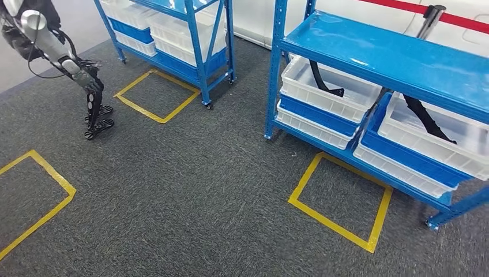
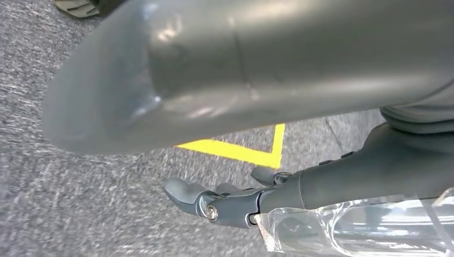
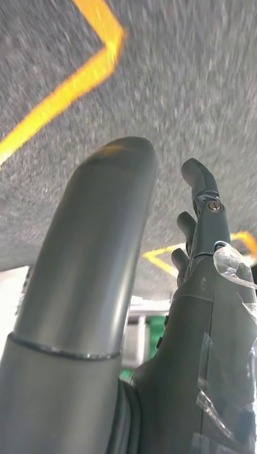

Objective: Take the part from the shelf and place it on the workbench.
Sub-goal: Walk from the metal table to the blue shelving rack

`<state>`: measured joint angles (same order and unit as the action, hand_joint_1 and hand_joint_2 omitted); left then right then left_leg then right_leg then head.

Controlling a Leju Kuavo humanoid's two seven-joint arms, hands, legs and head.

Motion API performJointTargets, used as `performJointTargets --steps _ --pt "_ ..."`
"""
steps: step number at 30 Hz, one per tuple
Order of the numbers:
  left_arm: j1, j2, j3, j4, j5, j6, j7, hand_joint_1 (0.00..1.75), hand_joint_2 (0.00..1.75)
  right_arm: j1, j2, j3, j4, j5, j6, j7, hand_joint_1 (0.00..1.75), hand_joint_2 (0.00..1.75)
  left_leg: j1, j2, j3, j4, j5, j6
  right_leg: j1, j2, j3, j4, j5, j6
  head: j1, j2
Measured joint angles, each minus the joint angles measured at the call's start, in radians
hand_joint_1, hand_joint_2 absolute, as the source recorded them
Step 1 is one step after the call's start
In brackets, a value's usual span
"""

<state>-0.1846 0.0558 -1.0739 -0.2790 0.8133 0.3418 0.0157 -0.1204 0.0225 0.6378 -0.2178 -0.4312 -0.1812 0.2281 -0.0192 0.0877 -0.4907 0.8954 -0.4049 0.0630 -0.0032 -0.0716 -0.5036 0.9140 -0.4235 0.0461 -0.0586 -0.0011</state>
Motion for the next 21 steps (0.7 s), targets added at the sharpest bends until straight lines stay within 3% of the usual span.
performJointTargets --steps 3,5,7,8,9,10,11,12,14,15,16,18,19,21 --pt "-0.002 -0.002 0.0 0.001 -0.003 0.0 0.005 0.0 0.0 0.004 -0.002 0.0 0.0 -0.002 0.0 0.0 0.0 0.0 0.001 0.025 0.007 0.004 -0.009 -0.02 -0.001 0.031 -0.002 -0.01 0.008 -0.024 0.0 0.0" --pt "-0.002 -0.003 0.0 0.001 -0.003 0.0 0.005 0.0 0.0 0.003 -0.003 0.0 0.0 -0.003 0.0 0.001 0.0 0.0 0.006 -0.01 -0.01 0.057 -0.048 -0.035 -0.01 0.054 -0.003 -0.017 0.019 -0.034 -0.001 0.0" --pt "0.003 -0.003 0.0 0.002 -0.003 0.0 0.007 0.0 0.0 0.002 -0.003 0.0 0.0 -0.004 0.0 0.002 0.0 0.0 0.017 -0.059 -0.069 0.196 -0.128 -0.048 -0.014 0.077 -0.009 -0.017 0.026 -0.038 -0.002 0.0" --pt "0.006 -0.003 0.0 0.002 -0.003 0.0 0.008 0.0 0.0 0.002 -0.003 0.0 0.0 -0.005 0.0 0.002 0.0 0.0 0.022 -0.069 -0.102 0.271 -0.162 -0.053 -0.015 0.091 -0.013 -0.017 0.029 -0.038 -0.002 0.0" --pt "0.01 -0.003 0.0 0.002 -0.003 0.0 0.009 0.0 0.0 0.002 -0.002 0.0 0.0 -0.005 0.0 0.003 0.0 0.0 0.027 -0.074 -0.123 0.32 -0.178 -0.058 -0.016 0.106 -0.016 -0.016 0.031 -0.037 -0.002 0.0" --pt "0.013 -0.003 0.0 0.003 -0.002 0.0 0.01 0.0 0.0 0.004 -0.002 0.0 0.0 -0.005 0.0 0.003 0.0 0.0 0.032 -0.076 -0.124 0.327 -0.172 -0.063 -0.019 0.121 -0.018 -0.015 0.033 -0.034 -0.002 0.0" --pt "0.015 -0.003 0.0 0.003 -0.003 0.0 0.01 0.0 0.0 0.004 -0.002 0.0 0.0 -0.006 0.0 0.004 0.0 0.0 0.037 -0.079 -0.102 0.287 -0.146 -0.068 -0.022 0.134 -0.019 -0.013 0.034 -0.031 -0.002 0.0" --pt "0.015 -0.003 0.0 0.003 -0.003 0.0 0.01 0.0 0.0 0.005 -0.002 0.0 0.0 -0.006 0.0 0.004 0.0 0.0 0.044 -0.088 -0.064 0.211 -0.107 -0.073 -0.026 0.147 -0.02 -0.01 0.034 -0.027 -0.002 0.0" --pt "0.013 -0.003 0.0 0.003 -0.003 0.0 0.01 0.0 0.0 0.005 -0.002 0.0 0.0 -0.006 0.0 0.004 0.0 0.0 0.054 -0.131 0.008 0.058 -0.05 -0.079 -0.029 0.171 -0.025 -0.002 0.032 -0.013 -0.002 0.0" --pt "0.012 -0.003 0.0 0.003 -0.003 0.0 0.01 0.0 0.0 0.004 -0.002 0.0 0.0 -0.006 0.0 0.004 0.0 0.0 0.055 -0.146 0.025 0.018 -0.039 -0.076 -0.028 0.181 -0.029 0.001 0.032 -0.005 -0.002 0.0" --pt "0.012 -0.003 0.0 0.003 -0.003 0.0 0.01 0.0 0.0 0.006 -0.002 0.0 0.0 -0.006 0.0 0.004 0.0 0.0 0.052 -0.153 0.029 0.006 -0.039 -0.069 -0.028 0.19 -0.033 0.002 0.034 0.003 -0.001 0.0" --pt "0.011 -0.003 -0.001 0.003 -0.003 0.0 0.011 0.0 0.0 0.011 -0.003 0.0 0.001 -0.006 0.0 0.004 0.0 0.0 0.047 -0.134 0.024 0.011 -0.036 -0.05 -0.032 0.199 -0.041 0.003 0.036 0.018 0.0 0.0" --pt "0.01 -0.003 -0.001 0.003 -0.003 0.0 0.011 0.0 0.0 0.013 -0.003 0.0 0.001 -0.006 0.0 0.004 0.0 0.0 0.047 -0.125 0.023 0.01 -0.033 -0.04 -0.032 0.183 -0.049 0.017 0.027 0.022 0.001 0.0" --pt "0.011 -0.003 -0.001 0.003 -0.003 0.001 0.012 0.0 0.0 0.012 -0.004 0.0 0.002 -0.006 0.0 0.005 0.0 0.0 0.047 -0.101 0.021 0.007 -0.027 -0.024 -0.031 0.128 -0.091 0.106 -0.027 0.023 0.003 0.0"
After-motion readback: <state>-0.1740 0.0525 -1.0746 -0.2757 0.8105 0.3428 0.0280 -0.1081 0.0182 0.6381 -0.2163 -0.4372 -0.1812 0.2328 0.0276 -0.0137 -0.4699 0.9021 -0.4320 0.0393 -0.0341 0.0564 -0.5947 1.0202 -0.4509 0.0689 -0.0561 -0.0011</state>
